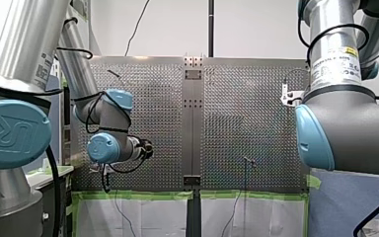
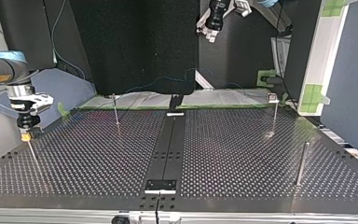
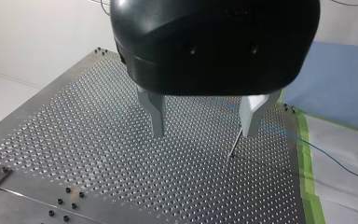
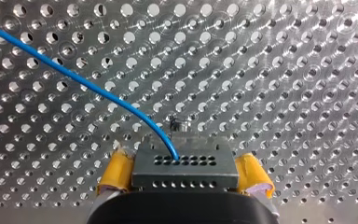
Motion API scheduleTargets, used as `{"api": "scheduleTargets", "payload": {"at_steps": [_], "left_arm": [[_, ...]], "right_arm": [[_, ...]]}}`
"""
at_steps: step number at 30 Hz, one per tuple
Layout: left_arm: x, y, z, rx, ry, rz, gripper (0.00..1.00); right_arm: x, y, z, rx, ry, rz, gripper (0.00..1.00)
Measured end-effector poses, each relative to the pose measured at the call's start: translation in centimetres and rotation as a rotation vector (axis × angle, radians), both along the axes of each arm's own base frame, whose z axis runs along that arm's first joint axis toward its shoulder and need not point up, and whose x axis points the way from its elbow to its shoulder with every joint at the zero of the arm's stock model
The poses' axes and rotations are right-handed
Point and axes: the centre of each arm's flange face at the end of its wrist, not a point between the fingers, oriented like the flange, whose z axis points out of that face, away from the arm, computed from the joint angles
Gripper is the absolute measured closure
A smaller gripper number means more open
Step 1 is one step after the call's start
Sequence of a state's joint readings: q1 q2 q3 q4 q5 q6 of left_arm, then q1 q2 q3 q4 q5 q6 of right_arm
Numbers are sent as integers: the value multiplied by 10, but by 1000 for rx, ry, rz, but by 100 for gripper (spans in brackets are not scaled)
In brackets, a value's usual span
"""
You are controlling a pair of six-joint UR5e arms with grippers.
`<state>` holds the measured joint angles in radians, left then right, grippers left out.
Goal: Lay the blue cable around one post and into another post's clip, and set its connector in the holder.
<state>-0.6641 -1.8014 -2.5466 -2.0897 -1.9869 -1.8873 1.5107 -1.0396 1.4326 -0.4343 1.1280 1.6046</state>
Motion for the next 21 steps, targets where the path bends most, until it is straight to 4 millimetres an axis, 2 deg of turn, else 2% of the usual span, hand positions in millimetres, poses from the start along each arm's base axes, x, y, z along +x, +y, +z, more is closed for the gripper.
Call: {"api": "scheduleTargets", "payload": {"at_steps": [21], "left_arm": [[0,1,0,5,3,3,21]], "right_arm": [[-7,-2,0,2,-3,-72,2]]}}
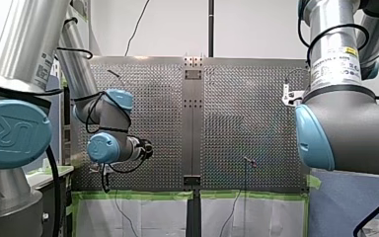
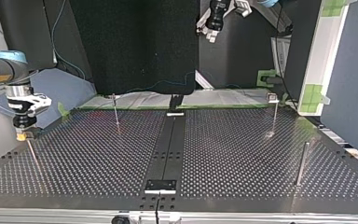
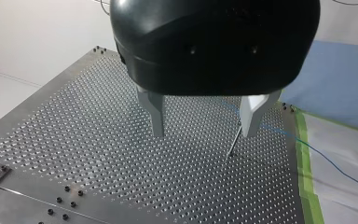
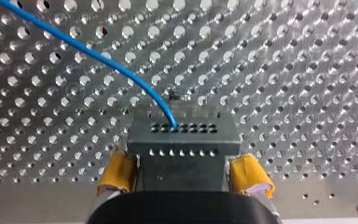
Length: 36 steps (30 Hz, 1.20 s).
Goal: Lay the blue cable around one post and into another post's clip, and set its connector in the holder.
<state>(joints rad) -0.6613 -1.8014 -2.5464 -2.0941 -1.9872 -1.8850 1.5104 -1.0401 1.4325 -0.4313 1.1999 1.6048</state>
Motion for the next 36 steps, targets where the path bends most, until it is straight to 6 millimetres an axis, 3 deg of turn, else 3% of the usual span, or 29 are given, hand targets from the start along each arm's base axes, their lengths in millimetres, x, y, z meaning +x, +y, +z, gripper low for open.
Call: {"api": "scheduleTargets", "payload": {"at_steps": [16,27,36], "left_arm": [[1,1,0,4,1,3,21],[1,2,-1,10,4,3,21],[1,-1,0,6,3,-20,21]], "right_arm": [[-16,2,-6,58,-5,-128,2],[-29,15,-23,126,-2,-234,2],[-29,35,-11,75,-21,-302,2]]}}
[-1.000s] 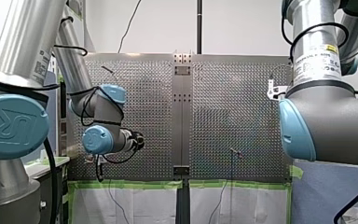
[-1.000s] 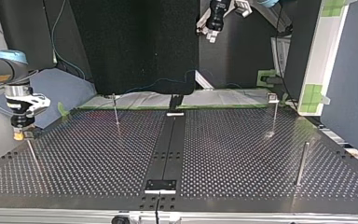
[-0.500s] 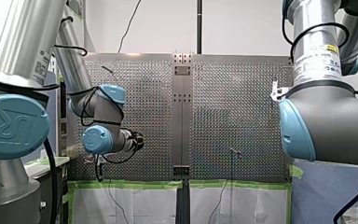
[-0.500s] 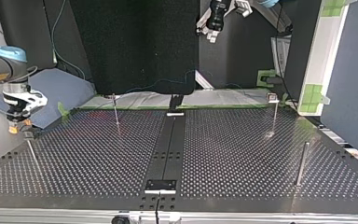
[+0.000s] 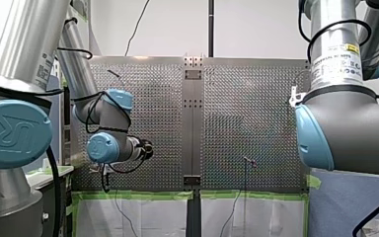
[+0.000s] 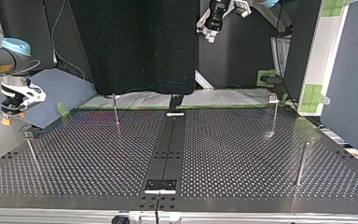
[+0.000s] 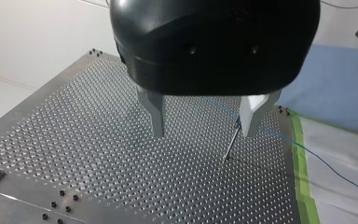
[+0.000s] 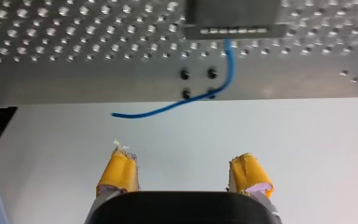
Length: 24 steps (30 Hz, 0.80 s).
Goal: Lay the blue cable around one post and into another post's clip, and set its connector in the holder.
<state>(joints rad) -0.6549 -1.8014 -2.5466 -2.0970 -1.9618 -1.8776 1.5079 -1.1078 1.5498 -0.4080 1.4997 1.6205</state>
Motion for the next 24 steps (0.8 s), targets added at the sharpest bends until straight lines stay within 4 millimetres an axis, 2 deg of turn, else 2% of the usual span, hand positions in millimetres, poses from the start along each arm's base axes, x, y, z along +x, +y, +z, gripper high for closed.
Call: {"api": "scheduleTargets", "payload": {"at_steps": [4,11,20,24], "left_arm": [[1,-2,1,-8,-6,-13,21],[7,-5,3,-21,-21,-19,21],[34,-20,17,-63,-79,-5,21],[48,-26,18,-73,-94,2,21]], "right_arm": [[11,9,-4,-13,21,0,2],[53,33,-28,-8,52,61,2],[98,79,-66,85,96,85,2],[111,97,-68,91,103,85,2]]}}
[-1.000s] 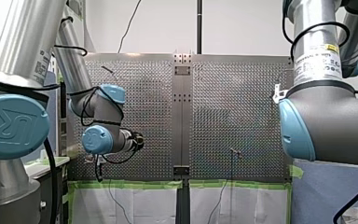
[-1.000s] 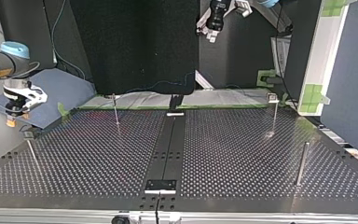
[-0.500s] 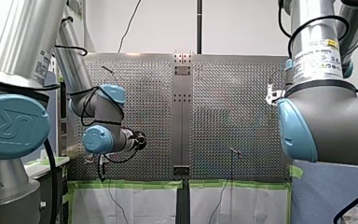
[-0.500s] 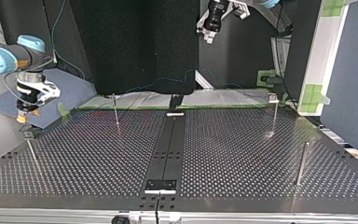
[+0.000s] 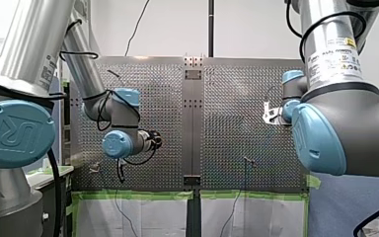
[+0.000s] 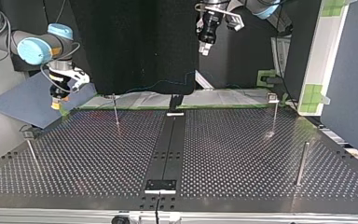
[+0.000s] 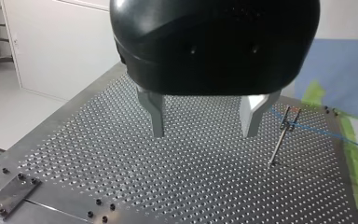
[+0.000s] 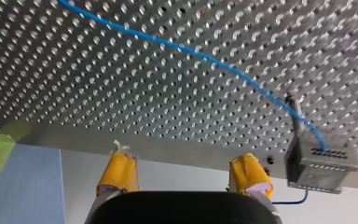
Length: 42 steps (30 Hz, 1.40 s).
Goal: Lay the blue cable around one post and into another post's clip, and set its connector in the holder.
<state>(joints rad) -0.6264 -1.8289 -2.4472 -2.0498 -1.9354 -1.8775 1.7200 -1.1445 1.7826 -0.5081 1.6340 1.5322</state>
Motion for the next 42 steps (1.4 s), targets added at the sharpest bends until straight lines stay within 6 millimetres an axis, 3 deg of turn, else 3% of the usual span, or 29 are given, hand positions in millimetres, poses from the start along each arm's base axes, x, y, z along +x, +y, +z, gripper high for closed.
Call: {"api": "scheduleTargets", "payload": {"at_steps": [15,23,26,32,42], "left_arm": [[44,-37,-8,-49,-74,-12,21],[49,-41,-31,-25,-45,-11,21],[49,-40,-41,-12,-32,0,21],[57,-41,-58,8,-22,46,21],[68,-34,-77,-11,10,104,21]], "right_arm": [[54,66,23,-76,-21,115,2],[80,110,-19,12,61,202,2],[89,123,-21,21,64,225,2],[103,138,-21,32,54,257,2],[94,142,-21,46,33,231,2]]}}
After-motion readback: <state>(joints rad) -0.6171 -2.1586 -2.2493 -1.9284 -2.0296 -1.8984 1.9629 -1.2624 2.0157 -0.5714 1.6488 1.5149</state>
